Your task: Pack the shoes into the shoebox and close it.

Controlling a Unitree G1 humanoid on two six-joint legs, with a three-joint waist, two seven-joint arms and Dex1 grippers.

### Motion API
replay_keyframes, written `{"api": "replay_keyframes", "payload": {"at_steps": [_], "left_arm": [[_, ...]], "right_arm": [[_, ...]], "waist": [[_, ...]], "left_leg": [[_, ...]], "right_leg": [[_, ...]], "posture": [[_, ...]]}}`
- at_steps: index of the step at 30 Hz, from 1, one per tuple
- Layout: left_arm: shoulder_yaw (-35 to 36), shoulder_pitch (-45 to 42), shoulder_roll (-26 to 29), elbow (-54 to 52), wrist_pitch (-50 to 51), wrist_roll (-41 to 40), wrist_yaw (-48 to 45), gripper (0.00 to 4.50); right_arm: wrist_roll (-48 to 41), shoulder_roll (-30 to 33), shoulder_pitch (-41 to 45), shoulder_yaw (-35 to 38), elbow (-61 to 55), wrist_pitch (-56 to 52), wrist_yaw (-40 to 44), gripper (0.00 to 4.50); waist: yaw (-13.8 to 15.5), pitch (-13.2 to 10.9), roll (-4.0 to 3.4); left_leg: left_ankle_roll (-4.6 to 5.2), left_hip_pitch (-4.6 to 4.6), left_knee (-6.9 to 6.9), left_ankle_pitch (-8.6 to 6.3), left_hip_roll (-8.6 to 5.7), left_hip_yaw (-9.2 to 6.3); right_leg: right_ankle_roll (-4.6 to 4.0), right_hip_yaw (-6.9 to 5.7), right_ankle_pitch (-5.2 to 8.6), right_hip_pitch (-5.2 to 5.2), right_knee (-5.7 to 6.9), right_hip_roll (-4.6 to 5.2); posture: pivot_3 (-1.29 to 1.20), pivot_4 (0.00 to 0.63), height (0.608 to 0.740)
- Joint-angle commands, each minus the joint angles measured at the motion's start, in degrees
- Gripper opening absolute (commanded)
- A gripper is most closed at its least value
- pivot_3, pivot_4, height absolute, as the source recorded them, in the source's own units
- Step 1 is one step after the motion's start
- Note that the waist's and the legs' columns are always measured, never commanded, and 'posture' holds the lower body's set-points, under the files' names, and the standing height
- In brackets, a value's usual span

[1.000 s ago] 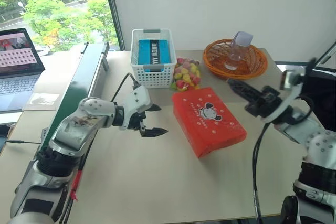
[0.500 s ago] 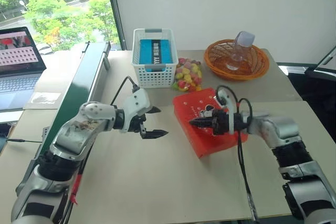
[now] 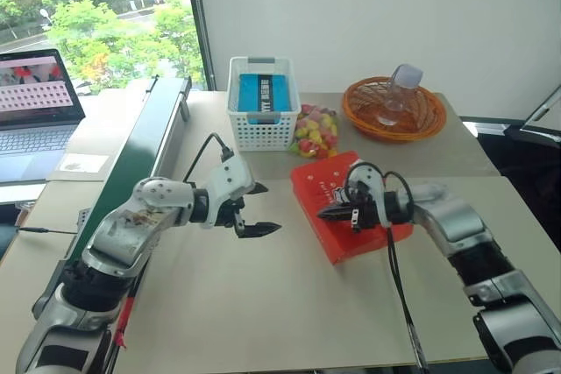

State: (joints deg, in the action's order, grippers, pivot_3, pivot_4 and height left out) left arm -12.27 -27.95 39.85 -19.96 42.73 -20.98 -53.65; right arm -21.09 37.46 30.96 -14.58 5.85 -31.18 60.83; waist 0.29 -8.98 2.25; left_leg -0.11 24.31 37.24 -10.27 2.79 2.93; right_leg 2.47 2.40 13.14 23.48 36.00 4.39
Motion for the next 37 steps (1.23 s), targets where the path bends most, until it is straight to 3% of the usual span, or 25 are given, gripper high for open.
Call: {"api": "replay_keyframes", "payload": {"at_steps": [1, 6, 10, 14, 20, 22, 26, 31, 37], "left_arm": [[1.2, -0.2, -0.3, -1.4, -0.1, -0.6, 0.6, 4.50], [1.4, 0.3, -2.6, -0.3, -2.5, -1.1, 1.0, 4.50], [4.5, 2.2, -7.3, 2.5, -9.9, 0.3, 5.2, 4.50], [6.7, 5.6, -10.1, 4.3, -16.5, 3.3, 9.9, 4.50], [8.5, 14.1, -16.5, 10.5, -26.0, 10.2, 21.5, 4.50], [9.1, 15.4, -18.4, 12.0, -28.2, 12.1, 25.2, 4.50], [9.8, 23.4, -24.5, 17.9, -36.7, 18.3, 36.6, 4.50], [11.6, 27.6, -28.1, 20.9, -42.8, 18.1, 39.8, 4.50], [14.2, 26.3, -30.0, 28.2, -47.7, 18.4, 43.3, 4.50]], "right_arm": [[-0.3, 4.1, -2.4, 7.0, -6.7, -2.6, -3.5, 1.45], [-4.0, 12.2, -9.9, 22.2, -17.3, -6.6, -6.3, 3.19], [-2.8, 12.2, -15.5, 32.6, -17.8, -4.1, -12.1, 4.47], [-0.4, 9.1, -22.9, 38.9, -16.5, 1.2, -17.1, 4.47], [0.4, -4.4, -30.6, 47.0, -7.2, 11.1, -29.2, 4.47], [3.2, -5.4, -32.1, 45.6, -5.8, 14.0, -31.1, 4.47], [7.2, -15.0, -33.9, 44.8, 0.8, 23.5, -41.2, 4.47], [9.8, -19.8, -34.5, 42.9, 6.7, 29.9, -45.4, 4.47], [8.8, -22.1, -33.3, 41.2, 10.7, 33.6, -46.2, 4.47]], "waist": [[0.1, 0.0, -0.01], [0.4, 0.0, -0.05], [0.3, 0.0, -0.05], [0.2, 0.0, -0.03], [0.1, 0.0, -0.09], [0.0, 0.0, -0.12], [-0.5, 0.2, -0.14], [-1.0, 0.2, -0.21], [-1.1, 0.2, -0.28]], "left_leg": [[0.27, 0.10, 0.00, 0.17, 0.00, 0.02], [0.44, 0.77, -0.01, 0.28, -0.01, 0.06], [0.44, 0.85, -0.14, 0.28, -0.03, 0.03], [0.44, 0.81, -0.15, 0.28, -0.02, 0.02], [0.44, 0.71, -0.09, 0.28, -0.05, 0.04], [0.44, 0.73, -0.07, 0.28, -0.06, 0.10], [0.43, 0.51, -0.09, 0.27, 0.00, 0.12], [0.43, 0.52, -0.16, 0.27, 0.00, 0.18], [0.02, 0.40, -0.16, 0.03, 0.02, 0.22]], "right_leg": [[-0.01, 0.01, -0.02, 0.10, 0.03, 0.00], [-0.01, 0.07, -0.46, 0.79, 0.08, -0.06], [0.04, 0.06, -0.40, 0.82, -0.03, -0.07], [0.03, 0.05, -0.41, 0.78, -0.03, -0.09], [0.08, 0.09, -0.44, 0.64, -0.07, -0.05], [0.06, 0.16, -0.45, 0.71, -0.03, -0.03], [0.10, 0.16, -0.43, 0.55, -0.05, -0.04], [-0.09, 0.20, -0.19, 0.67, 0.01, 0.01], [-0.09, 0.20, -0.23, 0.63, 0.02, 0.03]], "posture": [[0.00, 0.150, 0.740], [0.00, 0.150, 0.740], [0.00, 0.150, 0.740], [0.00, 0.150, 0.740], [0.00, 0.150, 0.740], [0.00, 0.150, 0.740], [0.00, 0.150, 0.740], [0.00, 0.150, 0.740], [0.00, 0.150, 0.740]]}}
